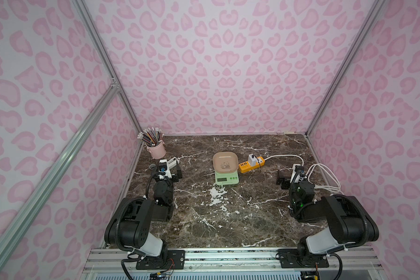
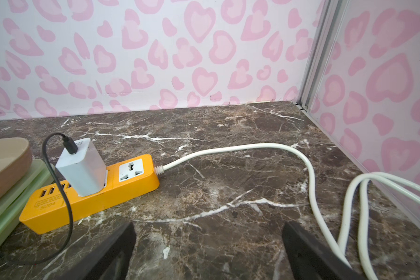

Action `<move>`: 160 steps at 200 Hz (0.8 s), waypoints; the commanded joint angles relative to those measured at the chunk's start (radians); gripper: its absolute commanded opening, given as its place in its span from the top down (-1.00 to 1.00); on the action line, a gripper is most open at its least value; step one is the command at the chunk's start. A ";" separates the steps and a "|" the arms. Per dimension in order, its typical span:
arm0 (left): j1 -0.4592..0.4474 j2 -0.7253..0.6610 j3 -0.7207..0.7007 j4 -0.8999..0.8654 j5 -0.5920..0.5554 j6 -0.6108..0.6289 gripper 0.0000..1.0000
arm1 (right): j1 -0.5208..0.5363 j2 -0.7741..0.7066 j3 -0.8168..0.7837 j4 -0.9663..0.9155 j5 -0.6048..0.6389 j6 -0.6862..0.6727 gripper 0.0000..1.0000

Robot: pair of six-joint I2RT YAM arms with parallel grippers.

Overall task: Charge the electronic scale
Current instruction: Reset both arms

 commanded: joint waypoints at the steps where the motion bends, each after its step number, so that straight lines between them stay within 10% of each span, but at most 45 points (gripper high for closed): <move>1: 0.002 0.000 0.003 0.021 0.002 -0.007 -0.91 | 0.004 -0.001 0.009 0.022 0.013 -0.020 -0.98; 160: 0.002 -0.002 0.000 0.026 0.000 -0.006 -0.91 | -0.001 -0.012 -0.043 0.103 -0.049 -0.032 -0.98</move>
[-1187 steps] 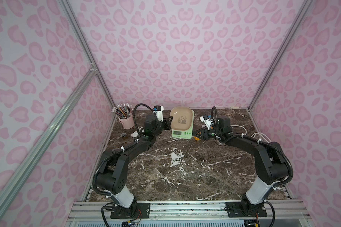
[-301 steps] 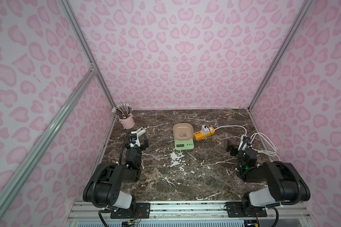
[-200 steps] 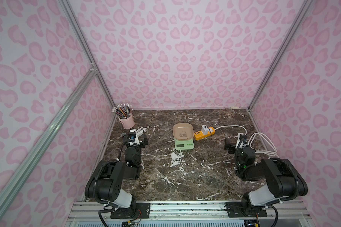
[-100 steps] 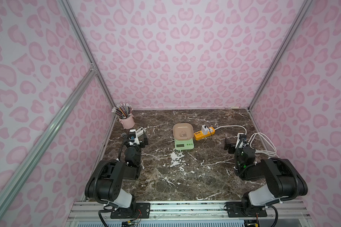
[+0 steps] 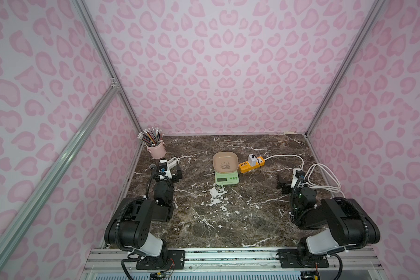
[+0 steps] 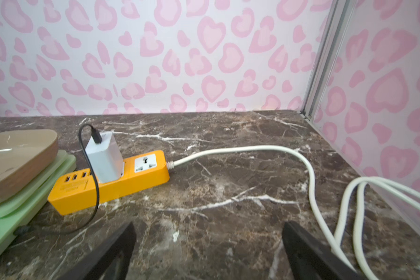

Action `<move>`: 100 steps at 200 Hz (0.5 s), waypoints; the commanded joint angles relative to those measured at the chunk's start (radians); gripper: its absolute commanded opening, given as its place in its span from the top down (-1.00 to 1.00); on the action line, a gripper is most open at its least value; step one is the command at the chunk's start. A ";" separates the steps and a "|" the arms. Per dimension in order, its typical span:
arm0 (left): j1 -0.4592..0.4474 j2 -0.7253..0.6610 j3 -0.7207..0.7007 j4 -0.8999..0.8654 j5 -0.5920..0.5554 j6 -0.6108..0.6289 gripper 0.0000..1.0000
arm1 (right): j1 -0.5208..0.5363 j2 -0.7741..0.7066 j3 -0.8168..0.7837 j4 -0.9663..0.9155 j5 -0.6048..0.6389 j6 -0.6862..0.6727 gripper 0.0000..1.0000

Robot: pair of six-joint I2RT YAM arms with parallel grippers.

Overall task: Charge the electronic scale
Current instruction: Reset both arms

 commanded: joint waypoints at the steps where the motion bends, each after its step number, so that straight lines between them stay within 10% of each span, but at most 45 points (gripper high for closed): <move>1: 0.001 -0.003 0.003 0.025 0.000 0.001 -0.91 | -0.001 0.005 0.035 -0.034 -0.007 -0.008 -0.98; 100: 0.001 -0.003 0.003 0.025 0.001 0.001 -0.91 | 0.000 0.016 0.083 -0.111 0.001 -0.005 -0.98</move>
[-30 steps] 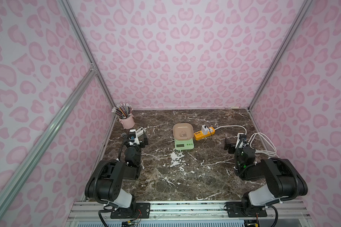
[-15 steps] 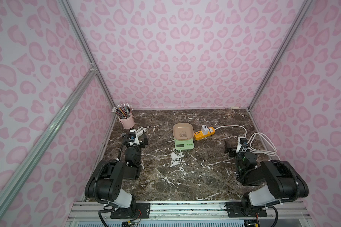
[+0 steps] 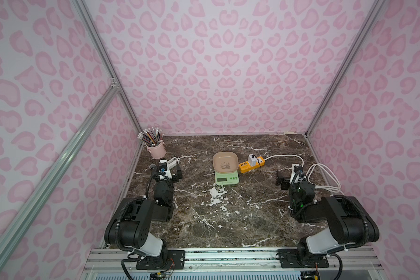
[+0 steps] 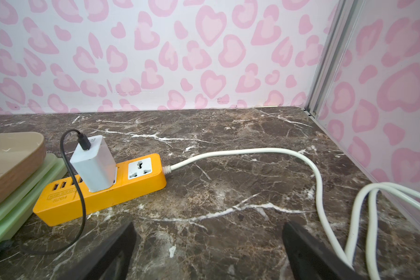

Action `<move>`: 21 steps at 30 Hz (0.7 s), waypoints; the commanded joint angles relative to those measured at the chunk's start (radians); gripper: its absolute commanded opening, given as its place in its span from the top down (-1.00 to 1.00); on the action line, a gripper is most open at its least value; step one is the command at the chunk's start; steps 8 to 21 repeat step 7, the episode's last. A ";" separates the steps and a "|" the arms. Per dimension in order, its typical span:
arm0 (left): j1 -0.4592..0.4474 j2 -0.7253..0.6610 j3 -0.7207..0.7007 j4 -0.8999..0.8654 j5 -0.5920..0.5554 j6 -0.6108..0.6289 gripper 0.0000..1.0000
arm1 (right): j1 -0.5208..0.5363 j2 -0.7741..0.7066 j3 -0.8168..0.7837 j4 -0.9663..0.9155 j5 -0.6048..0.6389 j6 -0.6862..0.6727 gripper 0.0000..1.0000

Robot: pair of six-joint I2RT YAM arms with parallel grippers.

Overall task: Charge the electronic scale
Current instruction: Reset both arms

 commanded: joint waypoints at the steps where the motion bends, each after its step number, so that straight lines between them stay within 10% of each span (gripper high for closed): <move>1: 0.000 -0.003 0.002 0.025 0.001 0.001 -0.91 | 0.000 0.003 0.013 0.015 0.001 -0.004 -0.98; 21: -0.002 -0.005 -0.007 0.039 -0.003 0.003 -0.91 | 0.000 0.002 0.013 0.014 0.001 -0.005 -0.98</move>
